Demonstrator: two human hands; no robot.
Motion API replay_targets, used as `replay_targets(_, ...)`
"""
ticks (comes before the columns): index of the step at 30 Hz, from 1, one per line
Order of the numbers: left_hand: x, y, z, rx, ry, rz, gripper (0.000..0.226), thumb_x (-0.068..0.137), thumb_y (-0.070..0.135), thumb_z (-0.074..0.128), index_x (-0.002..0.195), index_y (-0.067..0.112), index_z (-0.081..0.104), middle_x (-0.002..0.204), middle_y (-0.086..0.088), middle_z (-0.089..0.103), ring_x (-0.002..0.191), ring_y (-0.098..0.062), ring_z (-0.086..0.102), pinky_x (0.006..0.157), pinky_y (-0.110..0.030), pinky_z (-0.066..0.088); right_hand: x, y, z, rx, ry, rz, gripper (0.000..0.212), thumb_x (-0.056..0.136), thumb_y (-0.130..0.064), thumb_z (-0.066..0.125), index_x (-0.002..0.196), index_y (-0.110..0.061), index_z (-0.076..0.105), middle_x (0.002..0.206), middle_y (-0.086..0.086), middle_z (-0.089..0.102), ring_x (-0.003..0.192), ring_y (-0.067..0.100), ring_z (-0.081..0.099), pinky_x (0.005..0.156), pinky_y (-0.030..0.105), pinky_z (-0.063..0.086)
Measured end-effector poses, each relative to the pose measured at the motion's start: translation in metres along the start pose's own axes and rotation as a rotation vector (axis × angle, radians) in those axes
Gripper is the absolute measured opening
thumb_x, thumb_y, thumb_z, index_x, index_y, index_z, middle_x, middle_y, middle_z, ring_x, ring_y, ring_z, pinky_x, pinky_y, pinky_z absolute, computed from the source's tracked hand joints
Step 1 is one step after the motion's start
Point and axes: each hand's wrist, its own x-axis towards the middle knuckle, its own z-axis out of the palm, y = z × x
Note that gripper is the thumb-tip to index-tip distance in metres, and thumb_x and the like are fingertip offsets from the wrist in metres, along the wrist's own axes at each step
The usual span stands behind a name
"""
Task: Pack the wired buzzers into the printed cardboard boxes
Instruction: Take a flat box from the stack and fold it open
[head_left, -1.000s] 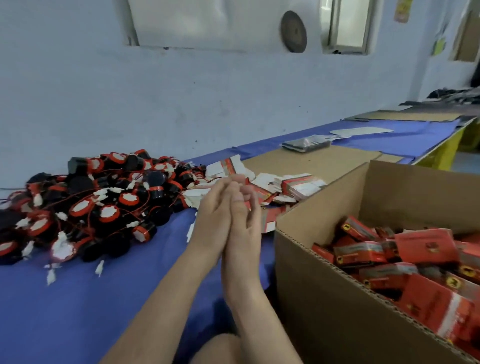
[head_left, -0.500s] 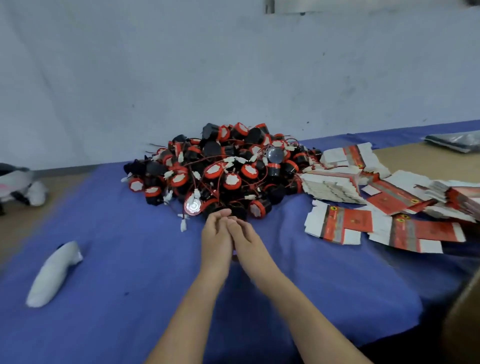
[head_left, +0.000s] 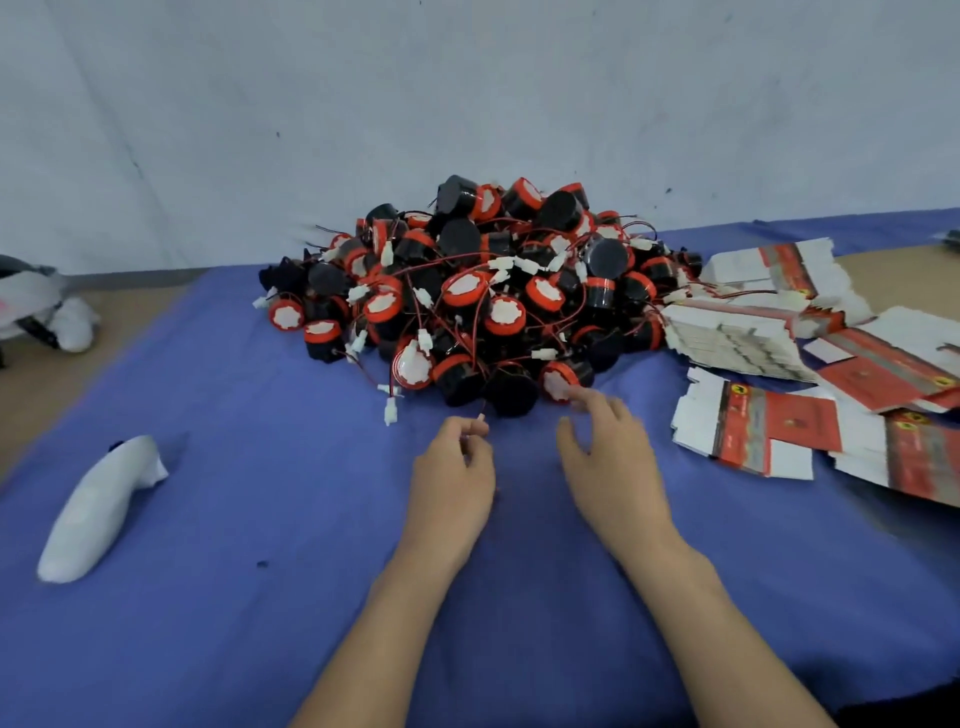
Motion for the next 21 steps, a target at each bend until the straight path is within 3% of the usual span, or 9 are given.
replay_targets(2, 0.003, -0.001, -0.002, -0.056, -0.003, -0.017, 0.019, 0.104, 0.016, 0.044, 0.103, 0.027, 0.060, 0.086, -0.006, 0.066, 0.057, -0.002, 0.062, 0.056, -0.020, 0.055, 0.005, 0.016, -0.017, -0.276, 0.058, 0.011, 0.046, 0.102, -0.026, 0.050, 0.148, -0.024, 0.044, 0.144, 0.005, 0.049, 0.131, 0.031, 0.043, 0.102, 0.043, 0.039)
replay_targets(4, 0.005, -0.003, -0.002, -0.081, -0.009, -0.023, 0.020, 0.105, 0.014, 0.044, 0.101, 0.025, 0.060, 0.086, -0.005, 0.064, 0.056, 0.000, 0.060, 0.055, -0.015, 0.052, 0.011, 0.030, -0.035, -0.462, 0.023, 0.096, 0.057, 0.103, -0.031, 0.048, 0.156, -0.020, 0.031, 0.159, 0.013, 0.033, 0.149, 0.035, 0.023, 0.121, 0.049, 0.020)
replay_targets(6, 0.007, -0.004, 0.000, -0.080, -0.014, -0.021, 0.020, 0.105, 0.014, 0.043, 0.100, 0.024, 0.060, 0.086, -0.005, 0.064, 0.056, 0.001, 0.059, 0.055, -0.014, 0.050, 0.011, 0.043, -0.049, -0.561, -0.052, 0.234, 0.067, 0.104, -0.042, 0.044, 0.160, -0.019, 0.017, 0.166, 0.016, 0.015, 0.155, 0.035, 0.004, 0.124, 0.051, 0.004)
replay_targets(8, 0.007, -0.004, 0.001, -0.064, -0.015, -0.014, 0.020, 0.104, 0.014, 0.043, 0.099, 0.024, 0.060, 0.086, -0.006, 0.065, 0.057, 0.002, 0.058, 0.055, -0.014, 0.050, 0.008, 0.053, -0.062, -0.582, -0.098, 0.315, 0.064, 0.103, -0.047, 0.042, 0.156, -0.016, 0.024, 0.163, 0.017, 0.021, 0.152, 0.035, 0.013, 0.122, 0.052, 0.012)
replay_targets(11, 0.006, -0.005, 0.002, -0.048, -0.011, -0.006, 0.021, 0.104, 0.014, 0.043, 0.098, 0.025, 0.060, 0.085, -0.007, 0.066, 0.057, 0.002, 0.059, 0.055, -0.014, 0.051, -0.001, 0.060, -0.071, -0.632, -0.073, 0.251, 0.045, 0.104, -0.041, 0.042, 0.139, -0.014, 0.047, 0.146, 0.011, 0.046, 0.134, 0.033, 0.041, 0.110, 0.044, 0.030)
replay_targets(17, -0.001, -0.001, 0.001, 0.002, -0.006, -0.001, 0.024, 0.105, 0.016, 0.042, 0.097, 0.031, 0.059, 0.087, -0.008, 0.066, 0.060, 0.002, 0.061, 0.055, -0.017, 0.053, -0.014, 0.056, -0.075, -0.586, -0.015, 0.154, 0.043, 0.107, -0.041, 0.027, 0.136, -0.024, 0.054, 0.137, 0.002, 0.055, 0.121, 0.031, 0.050, 0.099, 0.043, 0.037)
replay_targets(19, -0.006, 0.004, 0.001, 0.030, -0.006, 0.018, 0.023, 0.105, 0.021, 0.043, 0.099, 0.038, 0.057, 0.088, -0.009, 0.067, 0.062, -0.004, 0.060, 0.061, -0.038, 0.059, -0.012, 0.050, -0.077, -0.409, 0.114, 0.087, 0.046, 0.106, -0.040, 0.026, 0.133, -0.020, 0.058, 0.131, 0.003, 0.058, 0.118, 0.030, 0.052, 0.099, 0.045, 0.039)
replay_targets(21, -0.014, 0.009, 0.003, 0.087, 0.021, 0.096, 0.018, 0.104, 0.033, 0.043, 0.105, 0.045, 0.055, 0.087, 0.005, 0.068, 0.068, -0.002, 0.058, 0.060, -0.042, 0.052, -0.015, 0.038, -0.078, -0.066, 0.251, -0.035, 0.042, 0.106, -0.040, 0.028, 0.122, -0.021, 0.062, 0.115, -0.003, 0.063, 0.109, 0.023, 0.056, 0.093, 0.039, 0.043)
